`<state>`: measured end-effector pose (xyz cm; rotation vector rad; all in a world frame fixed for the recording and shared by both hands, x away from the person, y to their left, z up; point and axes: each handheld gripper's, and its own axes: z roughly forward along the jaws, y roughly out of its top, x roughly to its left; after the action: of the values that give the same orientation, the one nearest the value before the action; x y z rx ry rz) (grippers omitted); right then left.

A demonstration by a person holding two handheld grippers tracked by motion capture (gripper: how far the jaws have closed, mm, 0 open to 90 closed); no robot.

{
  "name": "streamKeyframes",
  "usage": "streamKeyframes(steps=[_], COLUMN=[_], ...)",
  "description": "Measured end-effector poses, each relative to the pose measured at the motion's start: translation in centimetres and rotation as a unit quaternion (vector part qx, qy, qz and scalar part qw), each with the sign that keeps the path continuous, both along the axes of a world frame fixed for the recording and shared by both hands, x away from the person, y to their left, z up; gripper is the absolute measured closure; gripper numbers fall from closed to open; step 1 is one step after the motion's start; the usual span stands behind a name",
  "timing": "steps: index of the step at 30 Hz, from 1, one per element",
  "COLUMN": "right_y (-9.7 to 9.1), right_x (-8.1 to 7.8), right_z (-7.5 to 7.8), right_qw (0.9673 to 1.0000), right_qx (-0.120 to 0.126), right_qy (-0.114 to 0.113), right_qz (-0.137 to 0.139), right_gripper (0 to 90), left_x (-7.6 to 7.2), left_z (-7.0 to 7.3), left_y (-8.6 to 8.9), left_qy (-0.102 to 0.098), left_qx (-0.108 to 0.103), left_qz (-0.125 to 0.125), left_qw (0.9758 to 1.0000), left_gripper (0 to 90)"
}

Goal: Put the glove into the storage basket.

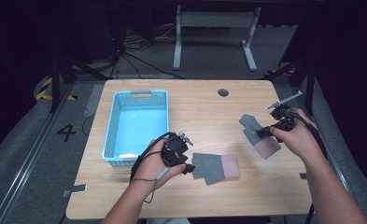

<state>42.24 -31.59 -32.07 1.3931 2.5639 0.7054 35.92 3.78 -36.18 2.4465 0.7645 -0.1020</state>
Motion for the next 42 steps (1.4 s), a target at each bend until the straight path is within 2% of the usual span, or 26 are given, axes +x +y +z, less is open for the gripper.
streamKeyframes(steps=[7,12,19,25,31,35,37,42], right_y=[2.0,3.3,5.3,7.0,8.2,9.2,9.7,10.9], right_x=[-1.1,-1.5,-2.0,-2.2,-2.5,-3.0,-3.2,-3.4], right_z=[1.3,1.5,1.3,0.6,0.0,-0.6,-0.9,-2.3], right_qw=[0.9989,0.9972,0.9917,0.9808,0.9745,0.9681,0.966,0.9569], right_qx=[-0.01,-0.015,-0.025,-0.045,-0.045,-0.05,-0.051,-0.053], right_qy=[-0.006,0.003,0.009,0.007,0.007,0.007,0.004,0.005], right_qz=[0.045,0.074,0.126,0.19,0.22,0.245,0.253,0.285], right_gripper=[79.7,79.6,79.5,79.5,79.4,79.0,78.9,78.6], left_x=[-0.1,-0.1,-0.2,-0.4,-0.6,-0.7,-0.7,-0.7], left_z=[0.1,0.2,0.2,0.1,0.3,0.2,0.3,0.3], left_y=[0.0,0.2,0.5,0.9,1.1,1.2,1.3,1.2], left_qy=[0.0,-0.004,-0.005,-0.003,-0.005,-0.004,-0.006,-0.005], left_qx=[0.0,-0.002,-0.002,0.002,0.001,0.001,-0.001,-0.001], left_qz=[-0.002,0.0,0.004,0.009,0.016,0.017,0.016,0.014], left_qw=[1.0,1.0,1.0,0.9999,0.9999,0.9998,0.9998,0.9999], left_gripper=[53.9,54.0,53.9,53.8,53.9,53.8,53.8,53.8])
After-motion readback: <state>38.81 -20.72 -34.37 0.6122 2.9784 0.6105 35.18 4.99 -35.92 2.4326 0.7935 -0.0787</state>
